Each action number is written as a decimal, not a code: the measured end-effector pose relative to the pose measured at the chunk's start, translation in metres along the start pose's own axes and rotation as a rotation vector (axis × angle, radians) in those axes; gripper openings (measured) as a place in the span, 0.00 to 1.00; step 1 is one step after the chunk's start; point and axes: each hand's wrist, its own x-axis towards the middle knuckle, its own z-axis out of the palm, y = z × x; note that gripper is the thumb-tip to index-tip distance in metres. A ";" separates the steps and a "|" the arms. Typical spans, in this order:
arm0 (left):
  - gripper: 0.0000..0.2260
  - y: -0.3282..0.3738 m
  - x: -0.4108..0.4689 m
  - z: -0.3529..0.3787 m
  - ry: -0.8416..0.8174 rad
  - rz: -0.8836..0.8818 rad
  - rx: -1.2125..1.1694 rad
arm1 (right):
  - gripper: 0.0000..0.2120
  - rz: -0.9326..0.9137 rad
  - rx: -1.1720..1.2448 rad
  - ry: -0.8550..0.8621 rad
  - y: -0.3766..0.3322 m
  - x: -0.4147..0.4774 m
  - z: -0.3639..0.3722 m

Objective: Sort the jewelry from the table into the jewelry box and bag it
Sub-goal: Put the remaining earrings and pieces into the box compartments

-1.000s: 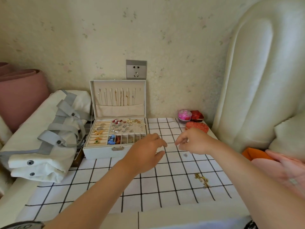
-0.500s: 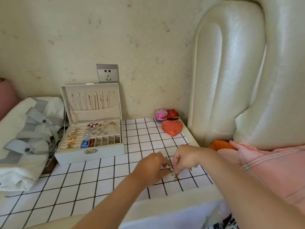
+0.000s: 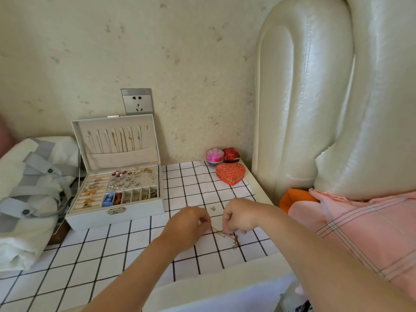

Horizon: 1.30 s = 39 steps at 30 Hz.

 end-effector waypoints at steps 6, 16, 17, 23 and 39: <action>0.03 0.010 0.008 -0.018 0.027 -0.135 -0.394 | 0.07 -0.083 0.248 0.123 -0.007 -0.006 -0.020; 0.04 0.034 0.034 -0.054 0.140 -0.149 -0.687 | 0.07 -0.214 0.699 0.164 -0.014 -0.010 -0.045; 0.04 0.035 0.037 -0.059 0.136 -0.141 -0.694 | 0.06 -0.224 0.695 0.176 -0.015 -0.010 -0.048; 0.06 0.046 0.056 -0.093 0.065 -0.080 -0.702 | 0.03 -0.291 0.745 0.228 -0.023 -0.011 -0.065; 0.06 0.053 0.073 -0.126 0.118 -0.062 -0.672 | 0.12 -0.371 0.877 0.437 -0.038 -0.012 -0.098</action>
